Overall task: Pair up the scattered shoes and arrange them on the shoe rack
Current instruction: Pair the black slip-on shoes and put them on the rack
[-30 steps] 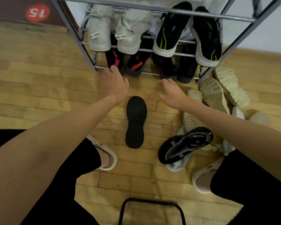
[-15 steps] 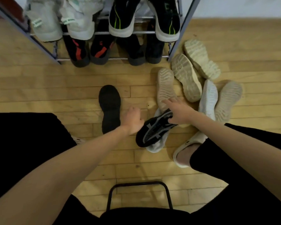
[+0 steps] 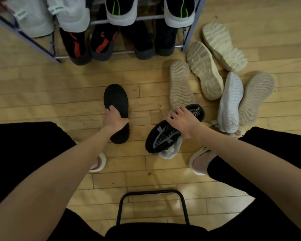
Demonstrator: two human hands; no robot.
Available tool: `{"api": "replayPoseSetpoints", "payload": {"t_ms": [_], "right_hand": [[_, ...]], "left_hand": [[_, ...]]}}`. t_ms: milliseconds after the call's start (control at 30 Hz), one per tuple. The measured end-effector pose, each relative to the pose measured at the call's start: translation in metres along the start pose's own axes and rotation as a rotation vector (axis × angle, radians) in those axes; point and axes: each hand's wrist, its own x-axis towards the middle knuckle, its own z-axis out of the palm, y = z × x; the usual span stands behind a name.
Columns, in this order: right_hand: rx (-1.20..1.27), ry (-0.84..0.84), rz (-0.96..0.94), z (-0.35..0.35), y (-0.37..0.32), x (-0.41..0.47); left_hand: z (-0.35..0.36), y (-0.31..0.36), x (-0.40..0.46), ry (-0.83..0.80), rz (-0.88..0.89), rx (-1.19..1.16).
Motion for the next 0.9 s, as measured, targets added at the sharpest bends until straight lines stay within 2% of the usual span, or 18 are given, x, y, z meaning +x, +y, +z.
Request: {"api": "replayPoseSetpoints", "payload": {"t_ms": [67,133,200,300,400,533,700,900], "right_hand": [[0.070,-0.014,0.030,-0.013,0.010,0.002],[0.258,0.007,0.136,-0.024,0.023,0.001],[0.630,0.072,0.239,-0.034,0.036,-0.003],[1.345,0.106,0.378,-0.058,0.044,-0.012],[1.987,-0.086,0.527,-0.078,0.031,-0.016],[2.468,-0.136,0.657,-0.081,0.010,-0.012],[2.679,-0.177,0.685,-0.070,-0.007,0.004],[2.568,-0.184,0.640,-0.066,-0.012,0.016]], "left_hand": [[-0.006,-0.003,0.005,-0.034,-0.001,-0.121],[-0.015,-0.006,0.011,-0.063,-0.014,-0.270],[-0.023,-0.011,0.016,-0.039,-0.038,-0.346],[-0.029,-0.019,0.019,-0.001,-0.053,-0.381],[-0.027,-0.022,0.014,-0.031,-0.034,-0.324],[-0.018,-0.030,0.014,-0.041,-0.065,-0.340],[-0.005,-0.035,0.008,-0.138,-0.110,-0.323],[0.010,-0.042,0.006,-0.145,-0.184,-0.428]]}}
